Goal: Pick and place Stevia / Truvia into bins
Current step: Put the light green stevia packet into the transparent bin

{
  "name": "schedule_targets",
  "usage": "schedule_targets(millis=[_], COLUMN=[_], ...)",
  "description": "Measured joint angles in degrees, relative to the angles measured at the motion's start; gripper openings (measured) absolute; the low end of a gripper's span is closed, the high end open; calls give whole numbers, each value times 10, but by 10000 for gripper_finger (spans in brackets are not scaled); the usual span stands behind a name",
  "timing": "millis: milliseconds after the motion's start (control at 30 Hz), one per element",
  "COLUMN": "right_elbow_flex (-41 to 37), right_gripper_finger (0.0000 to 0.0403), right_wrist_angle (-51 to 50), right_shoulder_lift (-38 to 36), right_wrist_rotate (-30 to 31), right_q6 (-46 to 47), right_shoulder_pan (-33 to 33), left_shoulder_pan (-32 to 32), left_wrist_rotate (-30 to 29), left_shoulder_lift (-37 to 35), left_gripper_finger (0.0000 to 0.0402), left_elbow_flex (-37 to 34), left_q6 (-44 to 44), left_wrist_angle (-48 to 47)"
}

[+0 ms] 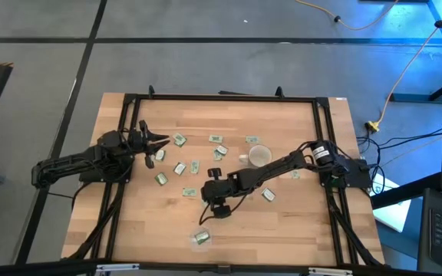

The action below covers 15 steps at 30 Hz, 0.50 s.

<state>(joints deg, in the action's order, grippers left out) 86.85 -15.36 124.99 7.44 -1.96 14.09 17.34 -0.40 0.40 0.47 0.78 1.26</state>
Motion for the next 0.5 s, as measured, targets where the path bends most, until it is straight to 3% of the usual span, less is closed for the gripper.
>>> schedule_targets(millis=[300,500], right_elbow_flex=[0,0], right_gripper_finger=[132,114], right_wrist_angle=[4,4], right_shoulder_lift=[0,3], right_wrist_rotate=[0,0], right_q6=[-6,15], right_shoulder_pan=[1,-1], left_shoulder_pan=[0,0], left_wrist_rotate=[0,0], left_shoulder_lift=[0,0], left_gripper_finger=[75,75], left_elbow_flex=[0,0], left_q6=[0,0], left_wrist_angle=[0,0])
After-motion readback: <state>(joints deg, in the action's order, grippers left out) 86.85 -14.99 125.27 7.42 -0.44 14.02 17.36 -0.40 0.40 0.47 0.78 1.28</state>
